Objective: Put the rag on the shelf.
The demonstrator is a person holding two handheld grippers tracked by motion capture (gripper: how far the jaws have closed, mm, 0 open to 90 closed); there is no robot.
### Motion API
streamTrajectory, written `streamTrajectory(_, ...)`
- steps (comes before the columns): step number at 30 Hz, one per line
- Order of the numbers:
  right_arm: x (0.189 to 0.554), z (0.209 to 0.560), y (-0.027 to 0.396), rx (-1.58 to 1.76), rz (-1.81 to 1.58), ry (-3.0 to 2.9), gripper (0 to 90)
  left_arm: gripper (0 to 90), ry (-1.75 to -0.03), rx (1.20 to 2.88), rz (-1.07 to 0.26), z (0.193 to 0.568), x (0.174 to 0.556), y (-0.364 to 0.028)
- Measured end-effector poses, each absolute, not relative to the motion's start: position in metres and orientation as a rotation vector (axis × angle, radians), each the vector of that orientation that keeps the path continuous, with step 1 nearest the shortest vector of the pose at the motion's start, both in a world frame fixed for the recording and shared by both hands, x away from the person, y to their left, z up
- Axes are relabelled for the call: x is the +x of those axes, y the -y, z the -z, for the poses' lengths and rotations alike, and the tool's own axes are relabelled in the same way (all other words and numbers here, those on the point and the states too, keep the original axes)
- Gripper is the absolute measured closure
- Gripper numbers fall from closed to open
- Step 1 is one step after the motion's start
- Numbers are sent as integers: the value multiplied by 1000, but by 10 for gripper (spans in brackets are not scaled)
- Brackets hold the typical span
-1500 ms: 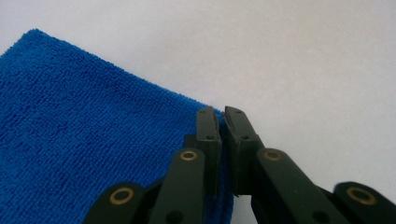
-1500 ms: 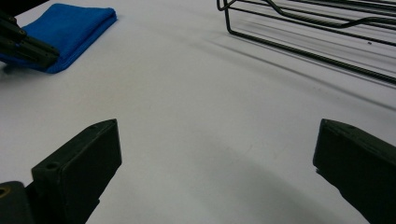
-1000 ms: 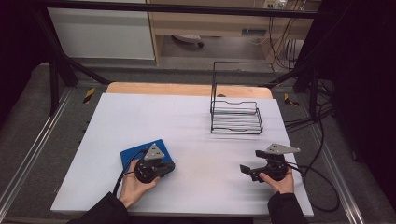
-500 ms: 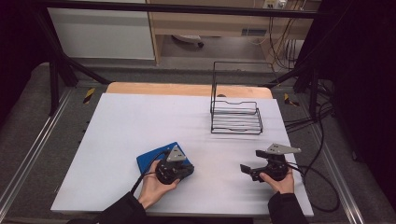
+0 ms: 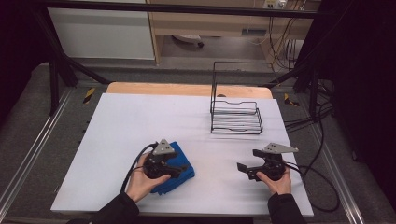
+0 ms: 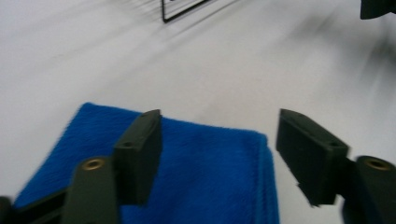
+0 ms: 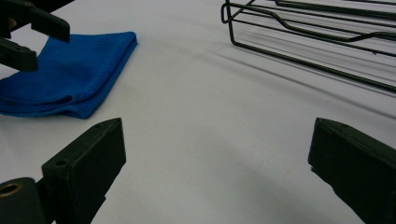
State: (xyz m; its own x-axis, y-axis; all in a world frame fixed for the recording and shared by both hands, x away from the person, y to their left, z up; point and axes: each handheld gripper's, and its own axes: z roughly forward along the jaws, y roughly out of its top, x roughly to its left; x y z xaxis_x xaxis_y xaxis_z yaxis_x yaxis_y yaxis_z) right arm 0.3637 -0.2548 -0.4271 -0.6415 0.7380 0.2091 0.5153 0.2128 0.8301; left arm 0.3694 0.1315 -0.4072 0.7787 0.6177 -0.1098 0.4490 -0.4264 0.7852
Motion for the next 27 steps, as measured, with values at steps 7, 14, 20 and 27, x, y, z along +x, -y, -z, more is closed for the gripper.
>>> streamTrajectory(7, 364, 423, 238, 1219, -1394, -2240, 66, 168, -846, 2062, -271, 403, 372, -175)
streamTrajectory(14, 364, 420, 205, 1194, -1357, -2293, 74, 126, -921, 2047, -312, 410, 371, -211)
streamTrajectory(20, 364, 420, 168, 1200, -1339, -2334, 71, 104, -974, 2036, -333, 417, 371, -233)
streamTrajectory(27, 367, 425, 136, 1190, -1322, -2380, 132, 95, -983, 2010, -362, 416, 370, -249)
